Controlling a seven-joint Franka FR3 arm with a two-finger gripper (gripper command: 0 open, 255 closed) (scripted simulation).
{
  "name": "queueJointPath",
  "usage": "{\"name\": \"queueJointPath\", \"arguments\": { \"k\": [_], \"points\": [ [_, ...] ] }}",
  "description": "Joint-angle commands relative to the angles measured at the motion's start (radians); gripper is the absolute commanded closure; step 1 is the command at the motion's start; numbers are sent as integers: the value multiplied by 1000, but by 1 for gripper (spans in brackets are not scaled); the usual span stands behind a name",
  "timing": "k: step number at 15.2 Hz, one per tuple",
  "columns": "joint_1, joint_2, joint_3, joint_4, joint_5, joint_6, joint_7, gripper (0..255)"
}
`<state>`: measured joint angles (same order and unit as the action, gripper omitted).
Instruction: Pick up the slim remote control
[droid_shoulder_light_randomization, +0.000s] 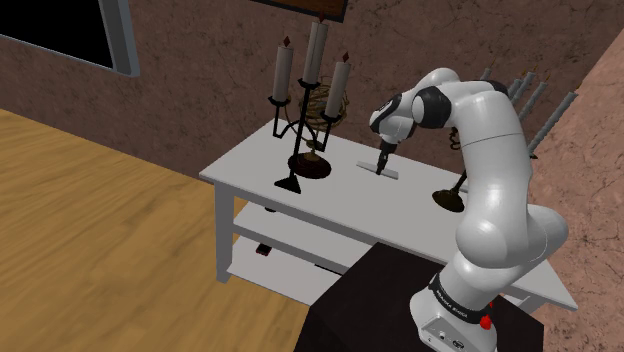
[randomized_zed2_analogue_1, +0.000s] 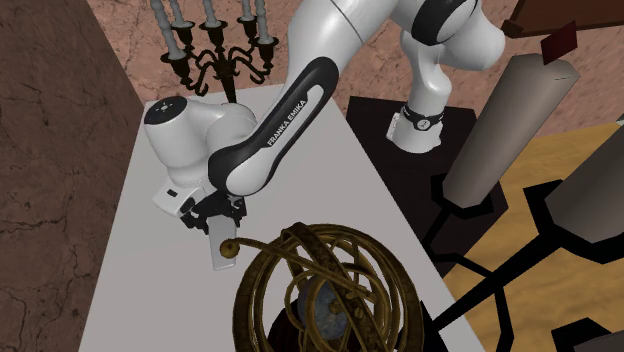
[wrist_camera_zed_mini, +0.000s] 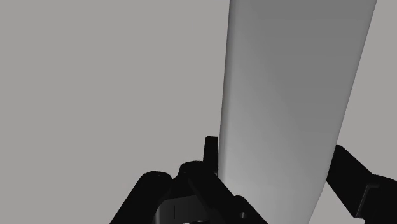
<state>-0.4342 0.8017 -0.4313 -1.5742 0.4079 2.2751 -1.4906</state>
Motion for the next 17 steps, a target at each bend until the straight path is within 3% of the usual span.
{"name": "queueJointPath", "arguments": {
  "k": [1, 8, 17],
  "points": [
    [0, 0, 0, 0, 0, 1, 0, 255],
    [0, 1, 0, 0, 0, 1, 0, 255],
    [19, -77, -29, -4, -32, -71, 17, 255]
  ]
}}
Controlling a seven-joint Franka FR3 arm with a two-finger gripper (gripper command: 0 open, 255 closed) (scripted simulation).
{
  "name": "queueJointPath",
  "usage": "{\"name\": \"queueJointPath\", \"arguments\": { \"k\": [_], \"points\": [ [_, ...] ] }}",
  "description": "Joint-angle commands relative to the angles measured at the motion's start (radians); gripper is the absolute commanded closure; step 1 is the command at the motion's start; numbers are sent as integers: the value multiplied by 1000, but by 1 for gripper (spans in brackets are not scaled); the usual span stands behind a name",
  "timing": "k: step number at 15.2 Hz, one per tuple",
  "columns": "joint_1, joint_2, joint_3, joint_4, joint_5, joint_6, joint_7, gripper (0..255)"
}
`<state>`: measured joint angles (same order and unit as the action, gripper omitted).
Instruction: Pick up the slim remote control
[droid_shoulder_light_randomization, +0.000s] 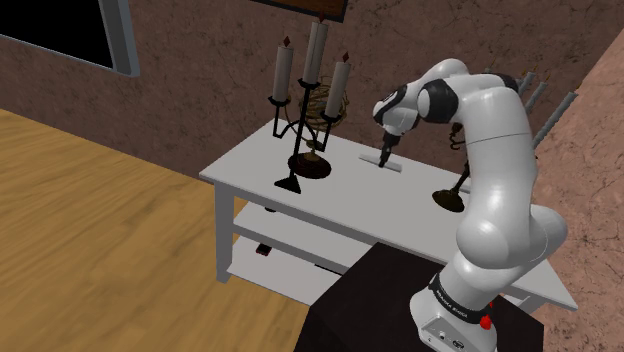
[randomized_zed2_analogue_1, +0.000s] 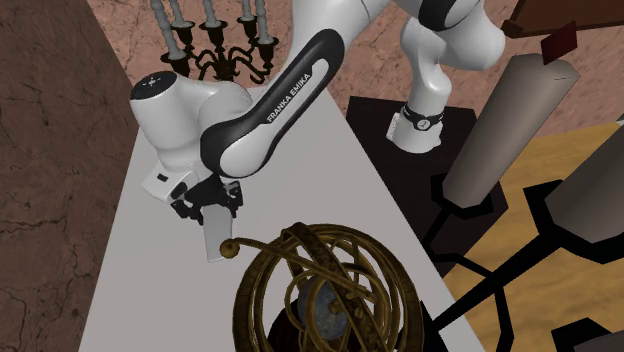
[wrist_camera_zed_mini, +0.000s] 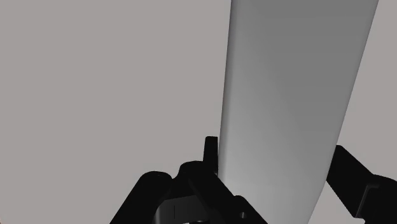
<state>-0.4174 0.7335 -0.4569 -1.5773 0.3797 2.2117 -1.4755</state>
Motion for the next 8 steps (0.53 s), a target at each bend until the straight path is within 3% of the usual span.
{"name": "queueJointPath", "arguments": {
  "k": [1, 8],
  "points": [
    [4, -17, -6, -1, -7, -16, 4, 255],
    [13, -56, -21, 7, -26, -61, 15, 255]
  ]
}}
